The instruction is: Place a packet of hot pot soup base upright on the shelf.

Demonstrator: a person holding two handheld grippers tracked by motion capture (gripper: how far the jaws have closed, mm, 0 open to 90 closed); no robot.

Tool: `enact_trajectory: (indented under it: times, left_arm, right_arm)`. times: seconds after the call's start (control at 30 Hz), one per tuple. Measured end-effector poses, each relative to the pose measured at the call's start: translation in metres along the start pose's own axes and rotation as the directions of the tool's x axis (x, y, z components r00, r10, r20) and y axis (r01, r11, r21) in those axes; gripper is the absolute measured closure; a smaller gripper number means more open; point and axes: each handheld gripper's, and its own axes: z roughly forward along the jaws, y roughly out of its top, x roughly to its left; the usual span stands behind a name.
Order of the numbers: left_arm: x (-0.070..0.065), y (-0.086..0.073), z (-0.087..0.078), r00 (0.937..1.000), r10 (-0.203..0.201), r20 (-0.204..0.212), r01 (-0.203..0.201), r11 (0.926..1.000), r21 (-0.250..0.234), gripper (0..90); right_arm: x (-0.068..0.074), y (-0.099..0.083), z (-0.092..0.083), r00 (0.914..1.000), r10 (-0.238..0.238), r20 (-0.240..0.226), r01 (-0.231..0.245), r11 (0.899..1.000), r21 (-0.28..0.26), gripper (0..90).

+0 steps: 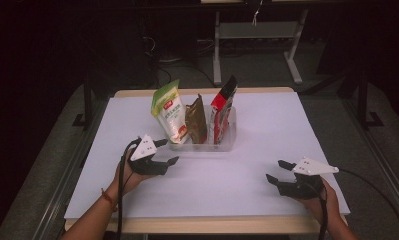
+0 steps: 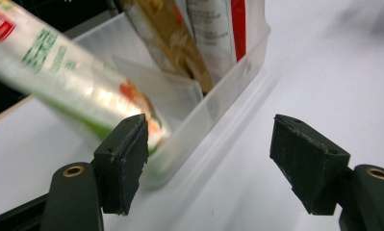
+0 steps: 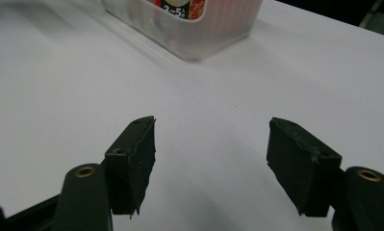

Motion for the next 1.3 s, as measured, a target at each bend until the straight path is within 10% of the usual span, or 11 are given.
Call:
enact_trajectory:
  times: [0.43,1.3]
  left_arm:
    - [0.003,-0.028,-0.034,0.9996,-0.024,-0.017,0.025,0.9996,0.011,25.7]
    - [0.015,-0.088,-0.105,0.985,-0.128,-0.116,0.121,0.9904,-0.068,17.1]
  right_arm:
    - [0.006,-0.009,-0.007,0.9963,-0.084,0.021,0.083,0.996,0.026,31.6]
    - [0.005,-0.02,-0.011,0.9967,-0.08,0.012,0.08,0.997,0.017,30.6]
